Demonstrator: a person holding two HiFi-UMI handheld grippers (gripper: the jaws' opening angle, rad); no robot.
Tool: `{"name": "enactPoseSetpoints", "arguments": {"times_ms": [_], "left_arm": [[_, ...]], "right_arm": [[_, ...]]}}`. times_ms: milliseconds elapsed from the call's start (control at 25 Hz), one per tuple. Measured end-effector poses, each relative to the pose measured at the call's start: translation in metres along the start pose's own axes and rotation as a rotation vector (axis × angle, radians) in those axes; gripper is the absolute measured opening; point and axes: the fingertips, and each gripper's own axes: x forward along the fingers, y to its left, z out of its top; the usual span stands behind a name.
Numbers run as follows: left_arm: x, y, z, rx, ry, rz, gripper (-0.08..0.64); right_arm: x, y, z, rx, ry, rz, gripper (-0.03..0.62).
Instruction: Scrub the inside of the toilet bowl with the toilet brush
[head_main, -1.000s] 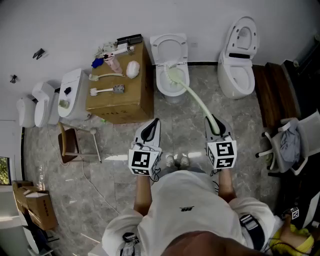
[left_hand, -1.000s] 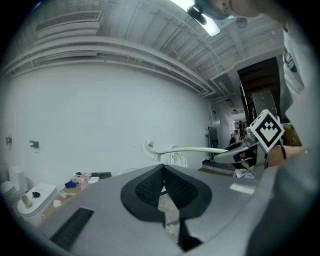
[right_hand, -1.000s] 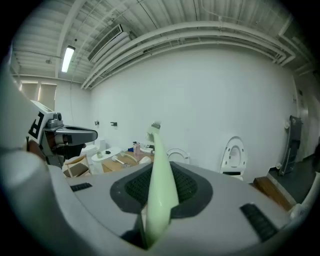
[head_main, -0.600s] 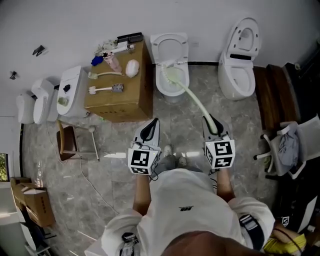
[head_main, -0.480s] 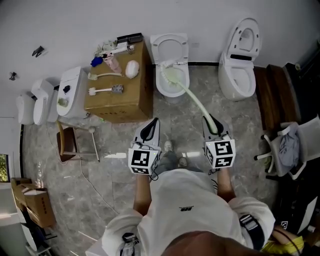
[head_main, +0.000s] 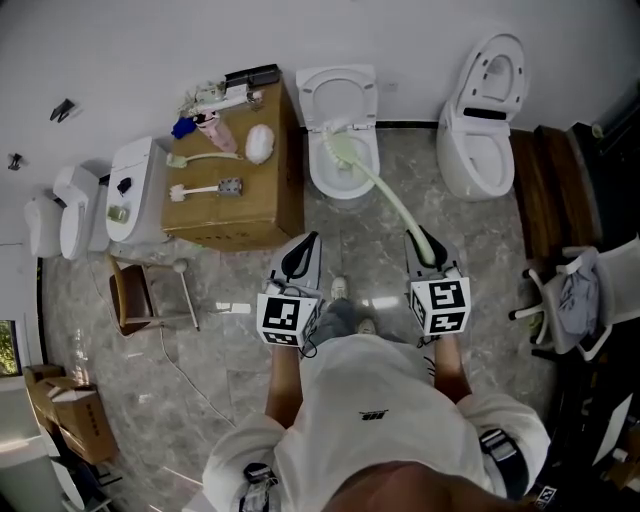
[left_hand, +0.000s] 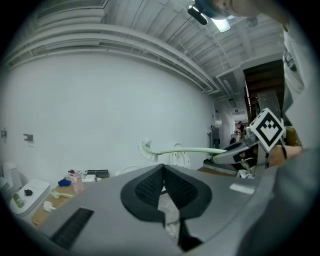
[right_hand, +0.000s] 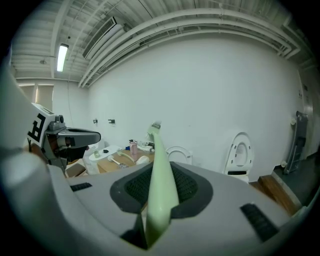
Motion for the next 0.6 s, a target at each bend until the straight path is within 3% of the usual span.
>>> {"name": "enactPoseSetpoints", "arguments": {"times_ms": [600], "left_arm": [[0.079, 0.093, 0.009, -0.007, 0.01, -0.07, 0.009]], "right_arm": [[0.111, 0.006, 0.037, 0.01, 0.037, -0.029, 0.069]]}}
